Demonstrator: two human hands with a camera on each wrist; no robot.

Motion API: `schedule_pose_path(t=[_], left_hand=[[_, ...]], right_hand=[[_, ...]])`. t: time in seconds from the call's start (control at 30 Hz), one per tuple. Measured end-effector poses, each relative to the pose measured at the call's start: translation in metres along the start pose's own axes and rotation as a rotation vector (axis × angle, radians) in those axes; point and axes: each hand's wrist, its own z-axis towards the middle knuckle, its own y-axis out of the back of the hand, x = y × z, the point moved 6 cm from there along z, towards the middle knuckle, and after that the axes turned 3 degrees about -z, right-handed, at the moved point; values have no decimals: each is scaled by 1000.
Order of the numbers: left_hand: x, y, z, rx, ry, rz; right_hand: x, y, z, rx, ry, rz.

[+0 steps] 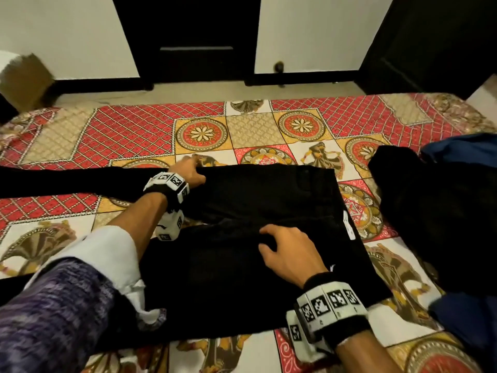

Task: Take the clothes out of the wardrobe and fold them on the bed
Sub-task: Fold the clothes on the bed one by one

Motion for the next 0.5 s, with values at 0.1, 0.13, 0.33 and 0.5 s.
schedule_pose_path(t=[0.1, 0.13, 0.33, 0.5], left_hand=[[-9, 3, 6, 13, 20, 39], [-14, 7, 3, 18, -7, 24], [-68, 64, -75, -255, -420, -148], [-108, 31, -238, -348, -1004, -15]], right_hand=[[-6, 5, 4, -157, -51, 94], [-9, 6, 5, -181, -66, 133], [-19, 0, 17, -189, -219, 893], [-37, 6, 14, -102, -471, 1561]])
